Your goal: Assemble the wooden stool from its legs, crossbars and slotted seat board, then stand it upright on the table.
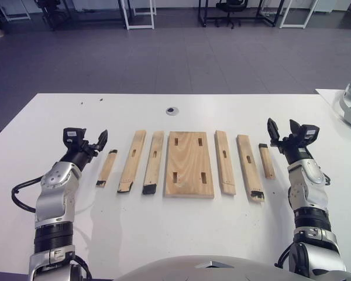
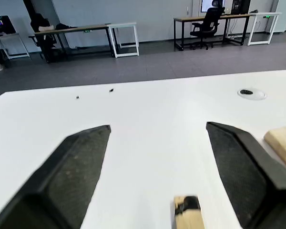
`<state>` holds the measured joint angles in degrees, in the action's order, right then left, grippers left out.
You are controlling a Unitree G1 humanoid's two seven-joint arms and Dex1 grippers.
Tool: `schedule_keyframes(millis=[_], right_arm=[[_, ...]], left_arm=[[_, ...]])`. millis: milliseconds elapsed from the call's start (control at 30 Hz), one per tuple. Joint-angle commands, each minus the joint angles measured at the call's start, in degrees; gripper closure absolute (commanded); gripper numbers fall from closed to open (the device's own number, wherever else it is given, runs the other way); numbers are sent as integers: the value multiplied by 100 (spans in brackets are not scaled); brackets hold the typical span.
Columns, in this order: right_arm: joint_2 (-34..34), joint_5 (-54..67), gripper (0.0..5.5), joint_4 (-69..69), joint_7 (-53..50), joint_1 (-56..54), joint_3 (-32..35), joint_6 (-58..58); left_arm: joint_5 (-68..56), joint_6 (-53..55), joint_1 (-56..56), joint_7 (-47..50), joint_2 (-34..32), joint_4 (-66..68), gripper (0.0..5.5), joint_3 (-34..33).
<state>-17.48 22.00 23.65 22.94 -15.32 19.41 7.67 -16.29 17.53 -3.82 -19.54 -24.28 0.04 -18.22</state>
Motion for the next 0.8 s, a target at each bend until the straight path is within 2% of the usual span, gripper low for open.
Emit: schedule_keyframes(millis=[33, 200, 433, 667, 800], right_arm=[[10, -57, 142, -90, -1, 111, -18, 13], [41, -77, 142, -104, -33, 188, -35, 24], [75, -107, 142, -179, -90, 265, -96, 7], [15, -203, 142, -418, -9, 284, -273, -289], [21, 408, 142, -1359, 539, -61, -652, -1343]], left_arm=[[-105, 448, 393, -133, -69, -180, 179, 25], [-23, 943, 984, -348, -106, -154, 179, 346], [83, 1319, 1178, -468, -330, -168, 287, 579], [438, 717, 1244, -639, -612, 340, 406, 762], [1, -247, 783, -677, -370, 436, 421, 212]])
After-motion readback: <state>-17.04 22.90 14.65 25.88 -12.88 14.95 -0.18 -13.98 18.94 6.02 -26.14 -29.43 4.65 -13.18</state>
